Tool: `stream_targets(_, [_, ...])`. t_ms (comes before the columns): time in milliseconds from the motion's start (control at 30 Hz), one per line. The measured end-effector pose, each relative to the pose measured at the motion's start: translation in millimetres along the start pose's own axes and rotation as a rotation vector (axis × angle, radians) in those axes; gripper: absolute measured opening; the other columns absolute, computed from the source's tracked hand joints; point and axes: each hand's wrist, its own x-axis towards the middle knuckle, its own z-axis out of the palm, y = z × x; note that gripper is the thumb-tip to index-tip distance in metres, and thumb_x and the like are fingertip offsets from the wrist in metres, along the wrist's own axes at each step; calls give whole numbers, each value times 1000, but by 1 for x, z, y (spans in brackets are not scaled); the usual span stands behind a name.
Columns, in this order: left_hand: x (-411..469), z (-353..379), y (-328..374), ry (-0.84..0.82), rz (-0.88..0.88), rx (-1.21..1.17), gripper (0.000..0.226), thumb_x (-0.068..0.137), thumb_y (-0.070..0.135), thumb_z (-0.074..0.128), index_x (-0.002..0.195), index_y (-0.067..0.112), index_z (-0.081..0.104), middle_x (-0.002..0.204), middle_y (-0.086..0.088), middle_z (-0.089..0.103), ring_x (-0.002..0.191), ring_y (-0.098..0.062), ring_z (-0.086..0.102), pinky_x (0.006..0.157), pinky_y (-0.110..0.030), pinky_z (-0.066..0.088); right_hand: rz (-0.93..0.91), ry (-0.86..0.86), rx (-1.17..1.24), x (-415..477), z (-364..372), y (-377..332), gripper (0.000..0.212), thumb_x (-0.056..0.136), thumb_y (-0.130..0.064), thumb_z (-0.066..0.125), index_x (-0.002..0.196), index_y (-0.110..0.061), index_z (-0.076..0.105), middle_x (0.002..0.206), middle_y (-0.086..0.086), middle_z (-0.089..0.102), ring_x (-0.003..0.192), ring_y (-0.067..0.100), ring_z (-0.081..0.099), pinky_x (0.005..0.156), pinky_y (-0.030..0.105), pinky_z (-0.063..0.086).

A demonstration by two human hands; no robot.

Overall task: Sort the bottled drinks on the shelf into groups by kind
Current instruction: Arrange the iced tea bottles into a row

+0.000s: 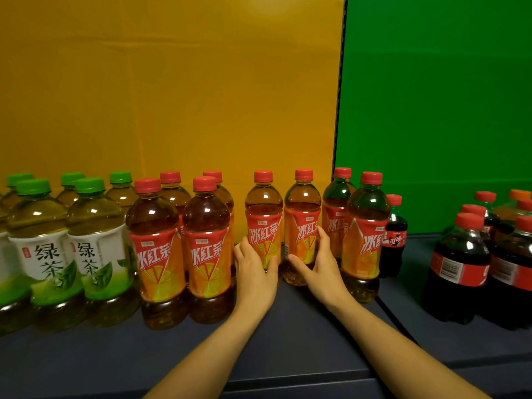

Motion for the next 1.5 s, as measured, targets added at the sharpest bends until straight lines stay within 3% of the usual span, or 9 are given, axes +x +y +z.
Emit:
stream_targets(367, [1, 3, 0, 89, -29, 92, 69, 89, 22, 56, 143, 3, 17, 147, -14, 29, 137, -26, 28, 111, -33, 26, -17, 7, -46, 6, 11, 1, 84, 84, -31, 65, 147, -15, 11, 147, 4, 31, 134, 15, 32, 105, 26, 29])
stream_targets(500, [1, 2, -1, 80, -36, 95, 72, 90, 23, 56, 144, 4, 13, 149, -14, 28, 138, -27, 27, 113, -36, 26, -17, 11, -52, 4, 11, -5, 86, 85, -30, 64, 148, -14, 7, 146, 5, 31, 134, 17, 32, 109, 30, 30])
stream_targets(700, [-11, -9, 7, 103, 78, 70, 66, 90, 12, 53, 145, 6, 16, 151, -12, 24, 140, -26, 23, 116, -39, 22, -106, -87, -131, -26, -12, -29, 77, 92, -21, 54, 149, -14, 3, 157, -2, 8, 144, 9, 7, 114, 21, 10])
stream_targets(867, [-29, -19, 18, 146, 291, 72, 44, 89, 5, 53, 132, 6, 40, 140, -6, 34, 131, -15, 32, 105, -24, 27, -404, 321, -161, -54, -64, -41, 56, 81, -16, 62, 132, -14, 39, 128, -7, 38, 123, 4, 35, 106, 13, 26])
stream_targets(967, [-38, -17, 30, 47, 391, -17, 33, 89, 12, 51, 122, 12, 46, 121, 7, 43, 117, -5, 42, 98, -24, 41, -209, 483, -174, -39, -91, -28, 75, 72, -24, 76, 133, -7, 35, 129, 4, 39, 122, 15, 36, 103, 23, 28])
stream_targets(1067, [-39, -1, 46, -137, 360, -46, 35, 91, 15, 53, 124, 15, 42, 120, 9, 41, 115, -9, 47, 97, -30, 44, -3, 313, -189, -26, -95, -9, 93, 64, -33, 82, 137, -11, 27, 136, 9, 38, 124, 23, 42, 100, 37, 39])
stream_targets(1167, [-29, 22, 62, -278, 259, -49, 47, 92, 20, 53, 133, 14, 33, 135, 1, 37, 126, -17, 42, 104, -31, 39, 116, 164, -151, -27, -84, 9, 83, 70, -40, 76, 136, -18, 30, 131, 4, 49, 118, 24, 52, 93, 39, 45])
stream_targets(1300, [-12, 55, 74, -303, 170, -16, 56, 94, 21, 49, 141, 8, 22, 146, -8, 29, 136, -20, 30, 107, -26, 26, 130, 184, -53, -33, -84, 13, 64, 77, -41, 69, 127, -19, 37, 113, -5, 58, 105, 19, 58, 81, 30, 43])
stream_targets(1500, [17, 89, 80, -311, -28, -191, 66, 86, 23, 61, 139, 9, 24, 137, -9, 44, 126, -24, 45, 100, -34, 39, 129, 262, -52, -36, -83, 15, 68, 78, -41, 68, 131, -18, 33, 123, 2, 57, 110, 21, 56, 90, 37, 46])
